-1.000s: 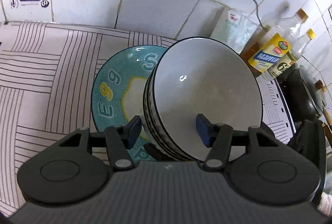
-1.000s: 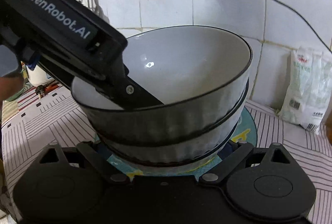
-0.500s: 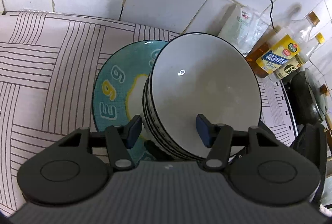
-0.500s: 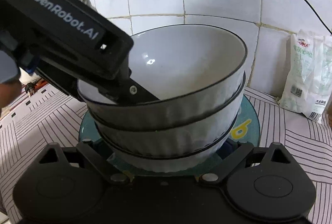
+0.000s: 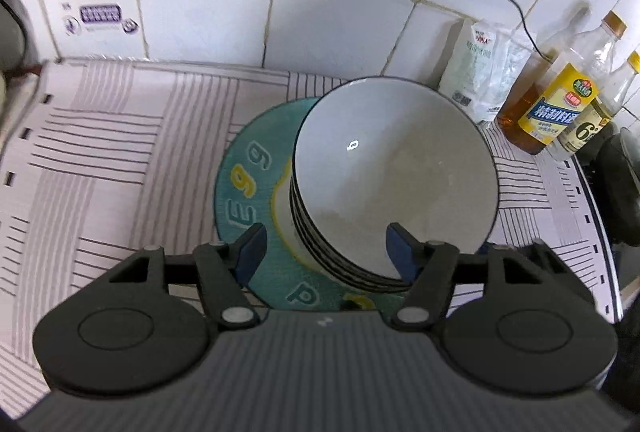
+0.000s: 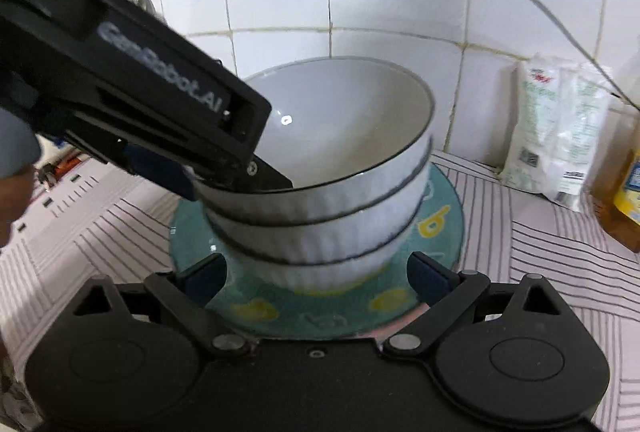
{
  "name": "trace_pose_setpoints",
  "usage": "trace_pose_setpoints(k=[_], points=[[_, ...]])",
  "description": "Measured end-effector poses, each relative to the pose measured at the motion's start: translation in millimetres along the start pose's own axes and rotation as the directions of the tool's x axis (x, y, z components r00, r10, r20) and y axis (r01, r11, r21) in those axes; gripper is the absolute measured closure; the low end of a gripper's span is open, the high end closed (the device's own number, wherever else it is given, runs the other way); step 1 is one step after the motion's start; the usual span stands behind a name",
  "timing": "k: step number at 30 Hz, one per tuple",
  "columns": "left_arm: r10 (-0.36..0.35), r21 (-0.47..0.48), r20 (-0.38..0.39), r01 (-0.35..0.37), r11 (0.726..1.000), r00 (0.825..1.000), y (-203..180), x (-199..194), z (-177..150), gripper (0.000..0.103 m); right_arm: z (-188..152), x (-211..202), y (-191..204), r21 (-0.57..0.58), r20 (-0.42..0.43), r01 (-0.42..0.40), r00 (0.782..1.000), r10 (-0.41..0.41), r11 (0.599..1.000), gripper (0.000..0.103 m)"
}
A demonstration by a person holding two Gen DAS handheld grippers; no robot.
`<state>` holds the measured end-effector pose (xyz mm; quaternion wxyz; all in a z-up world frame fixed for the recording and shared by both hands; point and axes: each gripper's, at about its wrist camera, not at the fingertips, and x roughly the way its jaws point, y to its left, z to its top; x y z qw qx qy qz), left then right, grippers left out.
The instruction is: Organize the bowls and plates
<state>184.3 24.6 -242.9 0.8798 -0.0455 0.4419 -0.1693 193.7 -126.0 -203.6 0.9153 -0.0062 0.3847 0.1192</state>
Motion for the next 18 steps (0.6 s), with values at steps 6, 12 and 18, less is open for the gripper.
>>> trace_pose_setpoints(k=[6,12,18], points=[[0.037,0.014,0.037,-0.037,0.999,0.999,-6.4,-29.1,-5.8,0.028,-0.8,-33.9,-4.4,0.051,0.014,0.012,1.000,-0.013,0.999,0.004],[0.074,0.035,0.039,-0.076,0.996,0.996,-15.0,-52.9,-17.5,0.027,-6.5,-63.7,-13.6,0.071,0.002,0.022,1.000,-0.023,0.997,0.004],[0.081,0.051,0.048,-0.083,0.995,0.996,-24.4,-82.1,-31.5,0.025,-8.8,-94.1,-18.4,0.090,-0.011,0.056,0.998,-0.055,0.994,0.004]])
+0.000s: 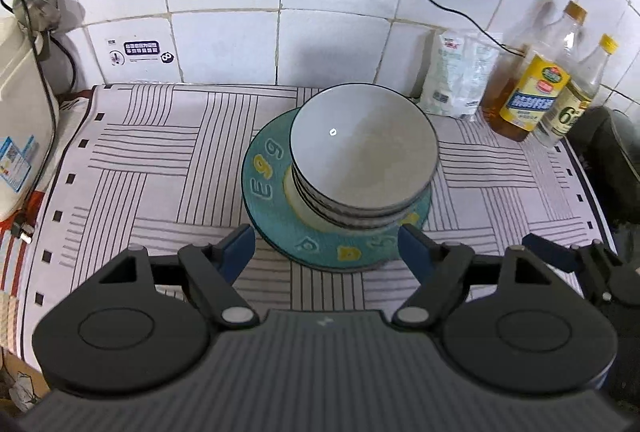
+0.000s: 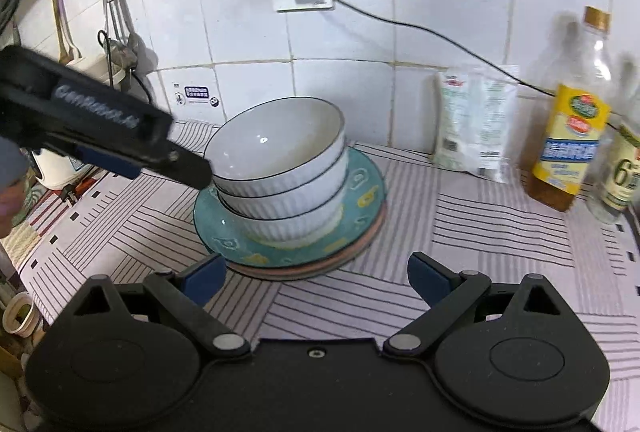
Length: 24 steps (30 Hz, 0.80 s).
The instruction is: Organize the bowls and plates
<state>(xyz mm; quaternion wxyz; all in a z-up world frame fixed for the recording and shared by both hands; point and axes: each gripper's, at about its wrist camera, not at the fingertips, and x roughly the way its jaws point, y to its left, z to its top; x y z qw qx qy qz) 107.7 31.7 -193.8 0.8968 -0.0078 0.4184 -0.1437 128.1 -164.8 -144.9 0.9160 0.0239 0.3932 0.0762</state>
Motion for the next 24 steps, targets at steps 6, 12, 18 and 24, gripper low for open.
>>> trace_pose_setpoints(k=[6,12,18,24], points=[[0.014,0.011,-0.008,-0.014,1.000,1.000,-5.8,-33.7,-10.2,0.018,2.9,-32.1,-6.2,0.047,-0.021,0.112,0.994,-0.111,0.993,0.004],[0.051,0.038,0.013,-0.051,0.998,0.999,-13.5,-71.9,-18.1,0.009,13.0,-66.5,-11.9,0.118,-0.063,0.246,0.969,-0.240,0.962,0.004],[0.074,0.077,0.012,-0.075,0.994,0.997,-16.3,-98.7,-27.3,0.009,14.7,-97.1,-6.9,0.094,-0.089,0.243,0.968,-0.235,0.965,0.004],[0.029,0.057,0.056,-0.032,0.998,0.998,-17.6,-135.1,-37.0,0.009,15.2,-116.7,-4.2,0.069,-0.092,0.245,0.967,-0.238,0.967,0.004]])
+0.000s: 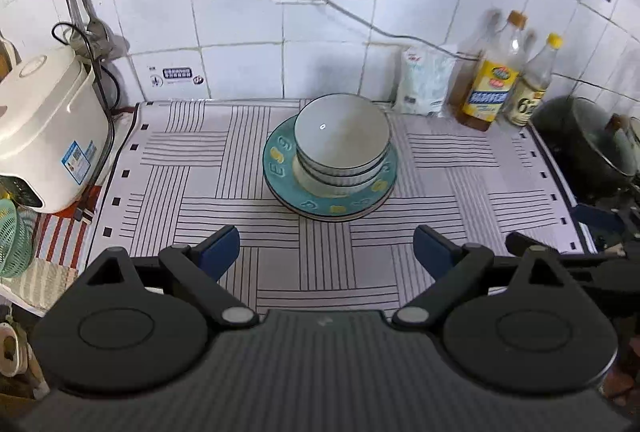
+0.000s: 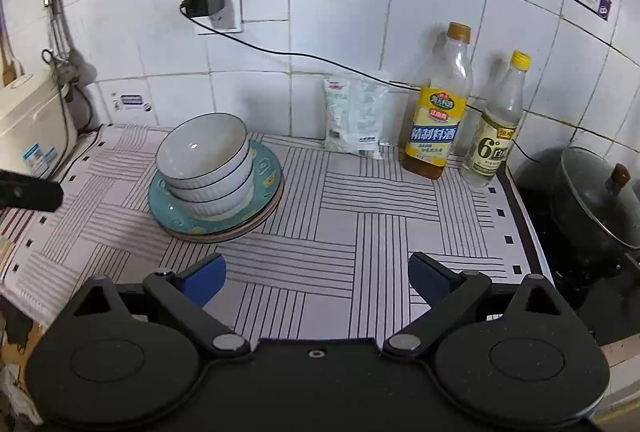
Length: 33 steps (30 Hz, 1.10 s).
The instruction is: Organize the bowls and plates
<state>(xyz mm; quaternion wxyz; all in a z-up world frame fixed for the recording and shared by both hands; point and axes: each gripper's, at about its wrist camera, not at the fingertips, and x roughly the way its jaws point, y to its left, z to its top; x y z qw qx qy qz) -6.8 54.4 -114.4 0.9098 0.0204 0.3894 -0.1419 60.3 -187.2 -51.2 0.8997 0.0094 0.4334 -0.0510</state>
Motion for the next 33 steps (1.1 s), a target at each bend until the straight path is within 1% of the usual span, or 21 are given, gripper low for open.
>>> trace_pose_setpoints(k=[4,6,10,14,16,21,24,28,33], points=[[-0.003,0.023,0.020,0.003,1.000,1.000,-6.8,-16.4,-2.1,0.009,5.7,-15.4,-7.4,0.049,0.004,-0.018,1.000,0.018,0.999,0.004],[0.019,0.030,0.029,-0.020,0.999,0.999,-9.7,-22.7,-3.4,0.009,8.2,-20.7,-8.2,0.055,-0.016,-0.018,1.000,0.019,0.998,0.004],[0.053,0.030,0.051,-0.055,0.998,0.997,-10.3,-32.4,-6.6,0.009,14.1,-35.2,-3.3,0.031,-0.056,0.033,0.998,-0.031,0.999,0.003],[0.053,0.011,0.030,-0.053,0.999,0.998,-4.9,-35.3,-11.1,0.008,15.8,-49.9,2.2,0.016,-0.068,0.093,0.993,-0.092,0.996,0.002],[0.068,0.001,0.023,-0.068,0.998,0.997,-1.5,-34.9,-14.8,0.008,14.5,-54.5,5.2,0.009,-0.064,0.112,0.992,-0.111,0.994,0.002],[0.088,-0.001,0.011,-0.088,0.996,0.996,3.1,-29.2,-24.1,0.008,9.2,-60.0,10.0,0.028,-0.056,0.085,0.995,-0.084,0.996,0.002],[0.097,-0.002,0.003,-0.097,0.995,0.995,2.8,-27.5,-27.9,0.008,5.9,-61.7,12.7,0.034,-0.035,0.086,0.996,-0.084,0.996,0.002],[0.116,0.011,0.041,-0.116,0.993,0.992,-1.1,-28.6,-36.3,0.008,0.7,-66.3,9.5,0.081,-0.011,0.035,0.999,-0.034,0.996,0.002],[0.098,0.020,0.046,-0.099,0.995,0.994,-5.0,-25.8,-45.9,0.008,-6.7,-70.6,6.3,0.097,0.038,0.027,0.999,-0.031,0.995,0.002]])
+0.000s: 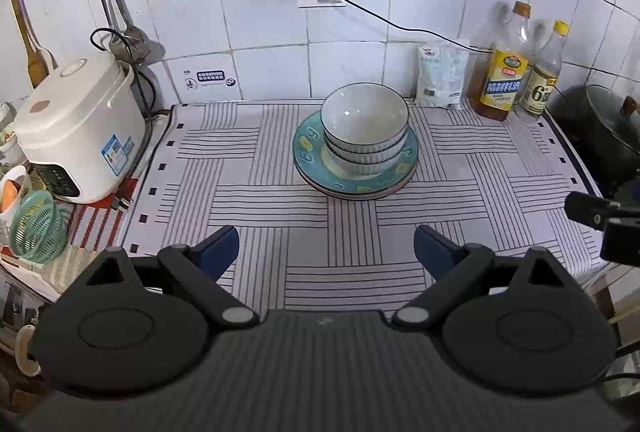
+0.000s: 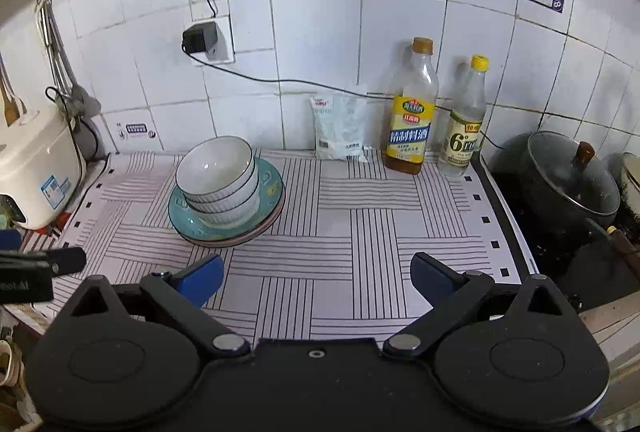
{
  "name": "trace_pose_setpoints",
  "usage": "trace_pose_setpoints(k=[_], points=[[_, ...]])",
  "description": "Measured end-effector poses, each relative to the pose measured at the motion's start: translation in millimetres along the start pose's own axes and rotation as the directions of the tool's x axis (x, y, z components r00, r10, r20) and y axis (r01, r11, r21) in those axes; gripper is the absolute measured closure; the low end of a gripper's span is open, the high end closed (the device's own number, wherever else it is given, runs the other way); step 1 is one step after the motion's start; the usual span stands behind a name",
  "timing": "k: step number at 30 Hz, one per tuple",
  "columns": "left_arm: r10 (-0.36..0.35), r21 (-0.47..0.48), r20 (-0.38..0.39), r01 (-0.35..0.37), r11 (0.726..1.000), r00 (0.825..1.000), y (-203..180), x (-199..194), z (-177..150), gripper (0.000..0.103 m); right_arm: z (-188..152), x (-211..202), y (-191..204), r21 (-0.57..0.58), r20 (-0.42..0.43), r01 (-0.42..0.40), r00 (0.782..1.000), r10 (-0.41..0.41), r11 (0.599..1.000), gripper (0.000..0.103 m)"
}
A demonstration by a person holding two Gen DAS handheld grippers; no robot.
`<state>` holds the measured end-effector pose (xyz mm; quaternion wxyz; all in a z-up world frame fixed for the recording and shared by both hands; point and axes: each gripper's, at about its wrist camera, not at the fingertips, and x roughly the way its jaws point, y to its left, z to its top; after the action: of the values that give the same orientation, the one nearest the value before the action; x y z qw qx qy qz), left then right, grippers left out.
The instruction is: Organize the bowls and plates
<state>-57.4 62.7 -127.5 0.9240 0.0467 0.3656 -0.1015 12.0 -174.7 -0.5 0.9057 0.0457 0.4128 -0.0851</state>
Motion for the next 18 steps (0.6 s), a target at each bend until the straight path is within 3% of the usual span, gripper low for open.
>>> trace_pose_setpoints(k=[11,18], points=[[-0.007,-0.011,-0.002,0.007,1.000,1.000,4.6,2.2,-5.7,0.008,-17.1,-2.7,3.4,-0.019,0.039,0.023,0.999,-0.023,1.000,0.002],[-0.015,-0.032,-0.036,0.014,0.999,0.999,11.7,12.2,-8.4,0.006,-16.3,3.1,13.0,-0.027,-0.001,0.056,0.998,-0.056,0.998,0.002]])
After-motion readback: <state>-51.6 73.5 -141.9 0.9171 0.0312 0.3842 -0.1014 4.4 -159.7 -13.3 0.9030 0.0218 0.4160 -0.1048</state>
